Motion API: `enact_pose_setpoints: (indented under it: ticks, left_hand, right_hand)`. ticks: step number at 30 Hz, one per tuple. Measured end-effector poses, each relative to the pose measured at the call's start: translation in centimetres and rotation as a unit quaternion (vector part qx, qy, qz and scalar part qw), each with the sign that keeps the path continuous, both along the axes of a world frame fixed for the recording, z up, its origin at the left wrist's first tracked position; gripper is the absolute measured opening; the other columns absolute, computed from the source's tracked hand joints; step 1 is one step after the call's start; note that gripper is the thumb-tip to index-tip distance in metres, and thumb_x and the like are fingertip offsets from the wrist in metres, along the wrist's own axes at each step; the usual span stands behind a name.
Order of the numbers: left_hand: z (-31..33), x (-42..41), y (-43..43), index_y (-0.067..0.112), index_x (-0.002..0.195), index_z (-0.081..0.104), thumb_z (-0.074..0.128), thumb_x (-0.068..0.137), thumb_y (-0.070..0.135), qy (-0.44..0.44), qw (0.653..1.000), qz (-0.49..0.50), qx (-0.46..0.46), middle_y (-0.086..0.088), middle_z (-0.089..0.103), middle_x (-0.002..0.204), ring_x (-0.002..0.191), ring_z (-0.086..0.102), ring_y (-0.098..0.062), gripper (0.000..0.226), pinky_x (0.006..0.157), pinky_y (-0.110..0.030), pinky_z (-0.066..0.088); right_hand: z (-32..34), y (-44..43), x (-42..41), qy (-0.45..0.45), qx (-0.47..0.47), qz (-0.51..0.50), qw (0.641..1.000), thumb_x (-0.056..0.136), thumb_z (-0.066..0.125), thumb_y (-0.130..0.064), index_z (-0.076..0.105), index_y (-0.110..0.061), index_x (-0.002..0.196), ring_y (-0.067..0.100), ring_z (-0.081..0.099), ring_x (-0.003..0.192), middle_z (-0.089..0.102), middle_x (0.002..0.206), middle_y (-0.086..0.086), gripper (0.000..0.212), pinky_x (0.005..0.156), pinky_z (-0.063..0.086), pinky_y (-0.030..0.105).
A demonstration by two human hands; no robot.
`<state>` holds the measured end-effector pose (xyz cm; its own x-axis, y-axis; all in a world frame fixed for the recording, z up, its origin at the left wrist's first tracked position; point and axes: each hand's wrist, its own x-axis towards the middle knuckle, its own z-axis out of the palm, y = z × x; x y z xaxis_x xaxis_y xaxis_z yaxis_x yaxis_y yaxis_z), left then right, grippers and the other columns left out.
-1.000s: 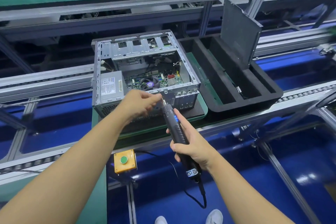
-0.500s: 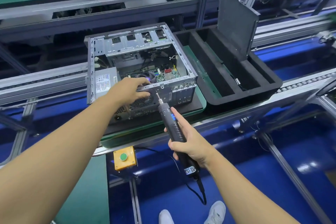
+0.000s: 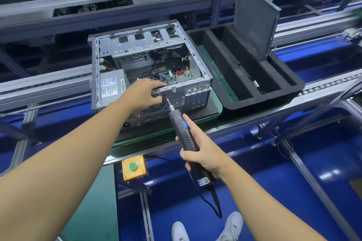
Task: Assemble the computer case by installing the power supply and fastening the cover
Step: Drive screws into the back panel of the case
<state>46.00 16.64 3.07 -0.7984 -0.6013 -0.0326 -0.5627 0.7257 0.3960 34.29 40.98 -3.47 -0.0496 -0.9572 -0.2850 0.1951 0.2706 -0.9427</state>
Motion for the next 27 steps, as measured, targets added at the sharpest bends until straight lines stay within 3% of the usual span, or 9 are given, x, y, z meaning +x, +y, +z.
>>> enact_pose_setpoints:
  ticks: [6, 11, 14, 19, 22, 27]
  left_hand:
    - [-1.2, 0.5, 0.2, 0.022, 0.115, 0.066, 0.074, 0.084, 0.024, 0.079, 0.996, 0.036, -0.016, 0.004, 0.072, 0.107, 0.098, 0.065, -0.016, 0.032, 0.087, -0.03, 0.051]
    - [-1.0, 0.9, 0.0, 0.026, 0.112, 0.063, 0.081, 0.081, 0.03, 0.115, 0.991, 0.068, 0.02, 0.01, 0.069, 0.1, 0.095, 0.061, -0.005, 0.036, 0.085, -0.02, 0.044]
    - [-0.9, 0.8, 0.1, 0.027, 0.11, 0.066, 0.08, 0.08, 0.028, 0.122, 0.99, 0.067, 0.023, 0.011, 0.069, 0.097, 0.094, 0.063, -0.005, 0.033, 0.089, -0.022, 0.048]
    - [-1.1, 0.7, -0.2, 0.036, 0.1, 0.064, 0.08, 0.079, 0.034, 0.114, 0.99, 0.073, 0.025, 0.024, 0.063, 0.087, 0.085, 0.061, 0.001, 0.026, 0.077, -0.025, 0.051]
    - [-0.9, 0.7, -0.1, 0.041, 0.096, 0.061, 0.079, 0.078, 0.039, 0.101, 0.991, 0.082, 0.019, 0.024, 0.061, 0.085, 0.084, 0.062, -0.006, 0.025, 0.07, -0.027, 0.051]
    - [-1.0, 0.6, -0.2, 0.041, 0.095, 0.062, 0.078, 0.078, 0.038, 0.106, 0.991, 0.085, 0.014, 0.027, 0.059, 0.082, 0.083, 0.061, -0.006, 0.023, 0.063, -0.021, 0.044]
  right_hand:
    - [0.0, 0.3, 0.2, 0.006, 0.002, 0.0, 1.0, 0.086, 0.067, -0.003, 0.028, -0.068, 0.148, 0.025, 0.057, 0.06, 0.062, 0.129, 0.002, 0.099, 0.063, 0.057, 0.036]
    - [-0.2, 0.3, 0.3, 0.003, -0.001, -0.005, 1.0, 0.085, 0.068, -0.004, 0.029, -0.069, 0.147, 0.024, 0.056, 0.062, 0.061, 0.129, 0.002, 0.098, 0.064, 0.058, 0.037]
    - [-0.4, 0.2, 0.5, 0.005, -0.001, -0.008, 1.0, 0.083, 0.068, -0.006, 0.03, -0.071, 0.146, 0.024, 0.056, 0.063, 0.061, 0.129, 0.003, 0.098, 0.065, 0.057, 0.037]
    - [-0.5, -0.2, 0.5, 0.008, 0.007, -0.018, 1.0, 0.081, 0.068, -0.007, 0.031, -0.074, 0.143, 0.026, 0.057, 0.062, 0.063, 0.126, 0.001, 0.099, 0.065, 0.057, 0.038]
    - [-0.4, -0.4, 0.6, 0.003, 0.008, -0.016, 1.0, 0.08, 0.068, -0.006, 0.031, -0.073, 0.143, 0.026, 0.057, 0.061, 0.063, 0.127, 0.003, 0.099, 0.063, 0.057, 0.037]
    - [-0.3, -0.9, 0.7, 0.017, 0.009, -0.014, 1.0, 0.08, 0.069, -0.008, 0.03, -0.074, 0.143, 0.026, 0.058, 0.06, 0.064, 0.125, -0.001, 0.1, 0.064, 0.057, 0.038]
